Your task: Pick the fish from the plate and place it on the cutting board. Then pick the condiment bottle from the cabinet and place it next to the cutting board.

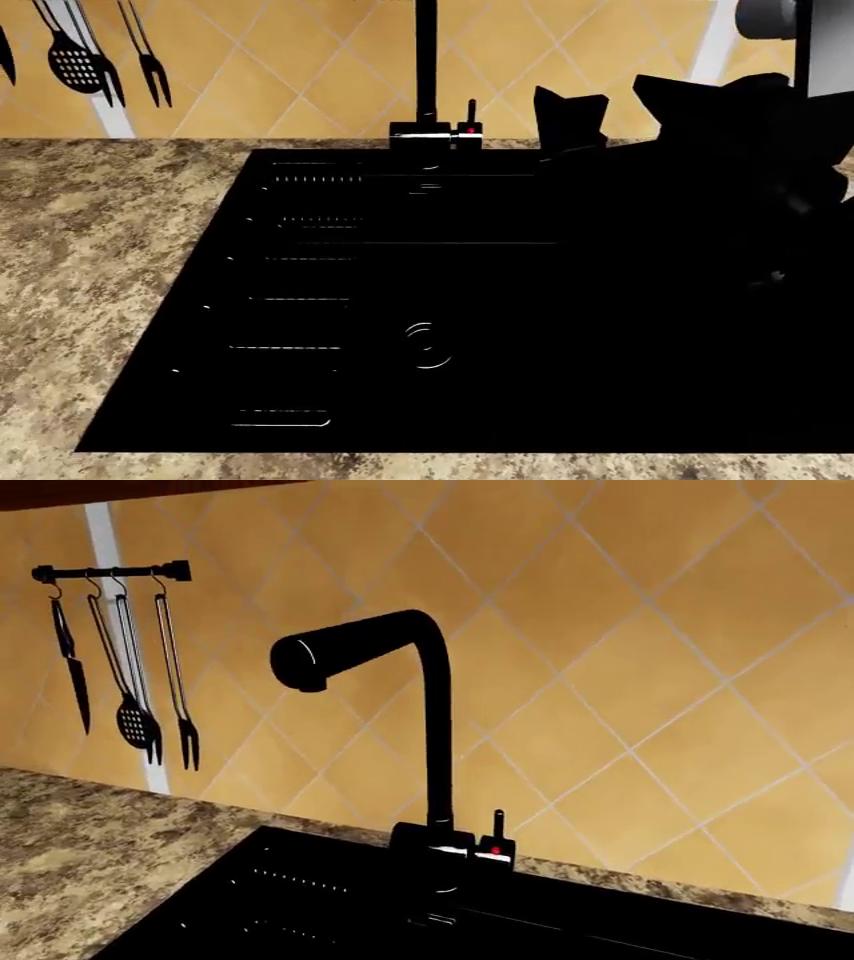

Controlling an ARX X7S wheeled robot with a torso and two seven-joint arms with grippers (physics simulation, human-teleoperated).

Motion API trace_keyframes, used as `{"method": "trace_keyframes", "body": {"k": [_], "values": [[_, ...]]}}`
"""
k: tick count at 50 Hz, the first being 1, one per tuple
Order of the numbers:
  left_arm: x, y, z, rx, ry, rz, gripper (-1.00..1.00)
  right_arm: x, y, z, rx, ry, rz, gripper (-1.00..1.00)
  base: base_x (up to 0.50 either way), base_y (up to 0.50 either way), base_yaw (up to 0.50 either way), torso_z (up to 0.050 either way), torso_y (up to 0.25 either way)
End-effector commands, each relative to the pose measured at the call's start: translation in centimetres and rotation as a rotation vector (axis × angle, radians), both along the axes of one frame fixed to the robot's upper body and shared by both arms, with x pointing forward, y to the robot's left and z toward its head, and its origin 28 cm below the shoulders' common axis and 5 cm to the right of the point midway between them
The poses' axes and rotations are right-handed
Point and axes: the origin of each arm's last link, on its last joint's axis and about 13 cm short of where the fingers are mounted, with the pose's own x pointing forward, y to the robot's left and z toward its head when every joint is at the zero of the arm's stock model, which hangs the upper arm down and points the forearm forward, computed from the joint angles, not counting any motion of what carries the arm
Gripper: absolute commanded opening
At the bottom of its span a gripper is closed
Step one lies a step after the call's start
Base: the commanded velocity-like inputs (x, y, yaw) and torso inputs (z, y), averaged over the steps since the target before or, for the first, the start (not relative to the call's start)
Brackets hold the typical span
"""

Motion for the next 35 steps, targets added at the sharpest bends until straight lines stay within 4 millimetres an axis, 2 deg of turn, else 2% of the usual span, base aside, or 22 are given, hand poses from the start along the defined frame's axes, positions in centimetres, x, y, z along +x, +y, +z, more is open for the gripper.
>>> {"method": "trace_keyframes", "body": {"k": [1,8,24,35], "values": [[-0.6,-0.3,0.6,-0.031,-0.010,-0.043,-1.00,-0.2,-0.1,0.1,0.015,-0.011,-0.008,1.00,0.00,0.00,0.00,0.000,0.000],[-0.7,-0.2,0.6,-0.028,-0.011,-0.069,-1.00,-0.2,0.0,-0.1,0.003,0.003,-0.012,1.00,-0.03,0.00,0.00,0.000,0.000],[-1.4,-0.2,1.2,-0.040,-0.022,-0.101,-1.00,-0.2,0.3,-0.2,-0.001,0.009,-0.003,1.00,-0.50,0.00,0.00,0.000,0.000],[-2.8,-0.7,1.9,-0.048,-0.043,-0.268,-1.00,0.0,0.3,-0.6,0.014,0.004,0.006,1.00,-0.50,0.00,0.00,0.000,0.000]]}}
